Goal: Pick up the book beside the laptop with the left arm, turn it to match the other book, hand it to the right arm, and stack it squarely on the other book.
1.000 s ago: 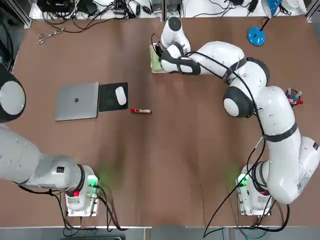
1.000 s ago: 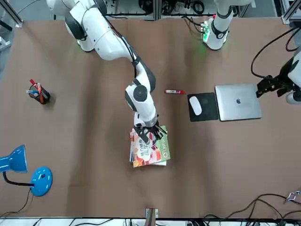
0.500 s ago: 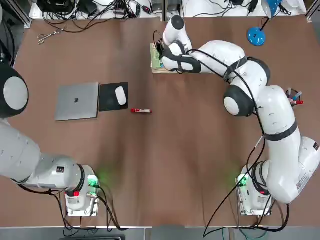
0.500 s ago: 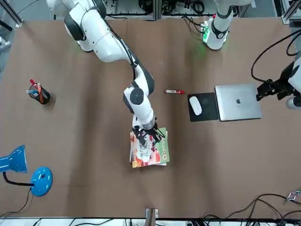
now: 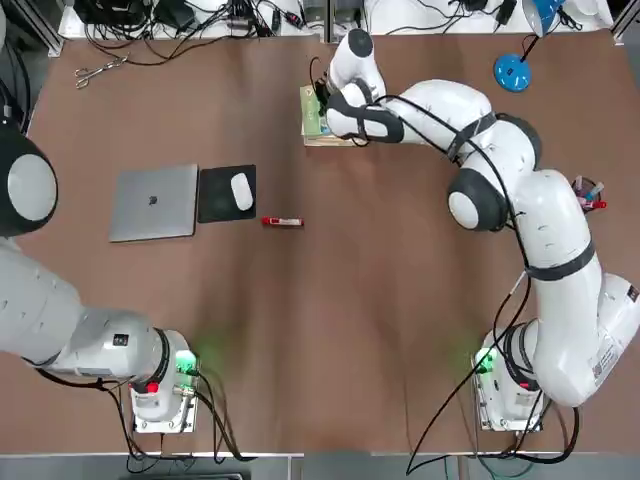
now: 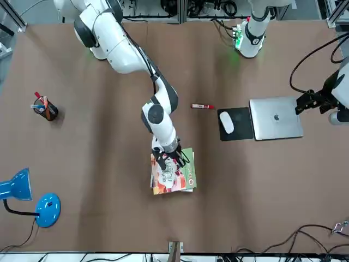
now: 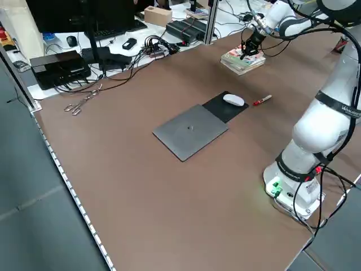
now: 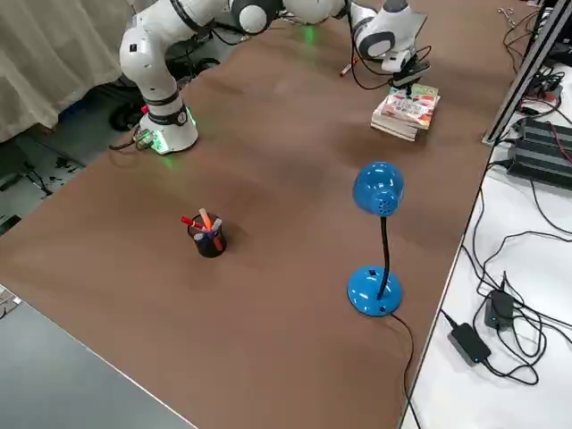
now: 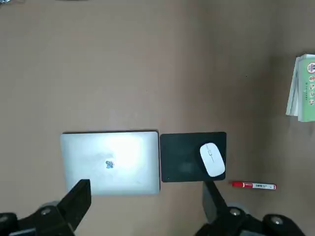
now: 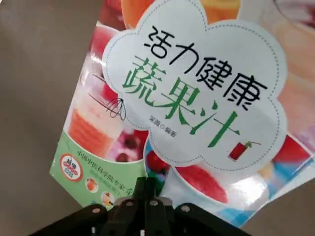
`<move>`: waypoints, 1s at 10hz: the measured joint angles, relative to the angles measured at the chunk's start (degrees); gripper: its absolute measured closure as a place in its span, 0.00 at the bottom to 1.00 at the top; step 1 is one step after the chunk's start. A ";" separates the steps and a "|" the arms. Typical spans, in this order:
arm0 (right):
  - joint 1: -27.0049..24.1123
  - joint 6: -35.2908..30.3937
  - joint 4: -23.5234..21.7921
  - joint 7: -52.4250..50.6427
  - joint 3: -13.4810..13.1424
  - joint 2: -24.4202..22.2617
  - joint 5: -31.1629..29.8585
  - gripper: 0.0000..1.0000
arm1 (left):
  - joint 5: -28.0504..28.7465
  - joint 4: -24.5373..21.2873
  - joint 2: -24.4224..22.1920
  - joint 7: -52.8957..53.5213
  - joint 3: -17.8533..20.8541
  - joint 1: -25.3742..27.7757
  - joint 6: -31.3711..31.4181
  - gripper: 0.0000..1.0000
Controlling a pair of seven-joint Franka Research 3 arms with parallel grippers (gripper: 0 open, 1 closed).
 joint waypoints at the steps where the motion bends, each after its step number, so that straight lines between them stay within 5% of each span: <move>1: -0.14 0.11 0.00 0.00 0.00 0.01 0.01 1.00 | 0.00 0.00 0.00 0.00 -0.01 -0.01 -0.02 0.00; 6: -0.68 0.47 0.90 0.05 -0.01 -0.07 1.52 1.00 | 0.00 0.01 0.00 0.00 -0.17 -0.10 -0.03 0.00; 10: -3.48 -6.97 3.07 -1.86 -0.01 -4.99 1.68 1.00 | 0.00 0.06 0.00 0.00 -0.47 -0.12 -0.03 0.00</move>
